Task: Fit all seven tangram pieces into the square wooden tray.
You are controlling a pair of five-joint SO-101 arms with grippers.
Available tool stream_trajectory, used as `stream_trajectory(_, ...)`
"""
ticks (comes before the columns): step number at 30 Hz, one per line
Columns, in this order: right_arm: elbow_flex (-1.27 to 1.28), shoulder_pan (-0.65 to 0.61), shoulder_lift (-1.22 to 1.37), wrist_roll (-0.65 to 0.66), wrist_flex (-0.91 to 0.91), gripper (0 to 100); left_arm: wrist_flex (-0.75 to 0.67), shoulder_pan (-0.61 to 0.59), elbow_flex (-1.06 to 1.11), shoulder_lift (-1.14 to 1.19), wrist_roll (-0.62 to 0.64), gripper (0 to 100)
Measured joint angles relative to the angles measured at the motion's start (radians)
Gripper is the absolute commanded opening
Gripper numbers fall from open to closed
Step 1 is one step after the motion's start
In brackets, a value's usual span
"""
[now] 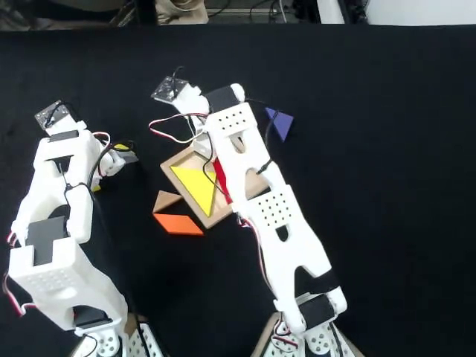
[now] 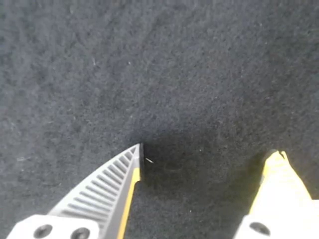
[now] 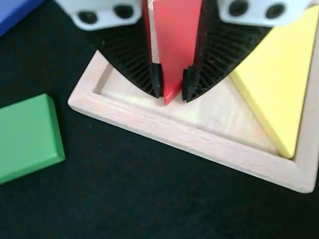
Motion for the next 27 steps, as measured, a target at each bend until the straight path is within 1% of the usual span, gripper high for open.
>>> stream_trajectory(6, 0.006, -0.017, -0.071, 0.132, 0.003, 1.1, 0.000, 0.000, 0.000, 0.000, 0.000, 37)
stream_trajectory(10, 0.095, -0.025, -0.124, 0.204, 0.003, 1.1, 0.000, 0.000, 0.000, 0.000, 0.000, 37)
stream_trajectory(13, 0.230, -0.048, -0.192, 0.249, 0.003, 1.1, 0.000, 0.000, 0.000, 0.000, 0.000, 37)
stream_trajectory(18, 0.535, -0.100, -0.373, 0.302, 0.003, 1.1, 0.000, 0.000, 0.000, 0.000, 0.000, 37)
stream_trajectory(21, 0.703, -0.130, -0.508, 0.308, 0.003, 1.1, 0.000, 0.000, 0.000, 0.000, 0.000, 37)
stream_trajectory(27, 0.990, -0.150, -0.761, 0.308, 0.003, 1.1, 0.000, 0.000, 0.000, 0.000, 0.000, 37)
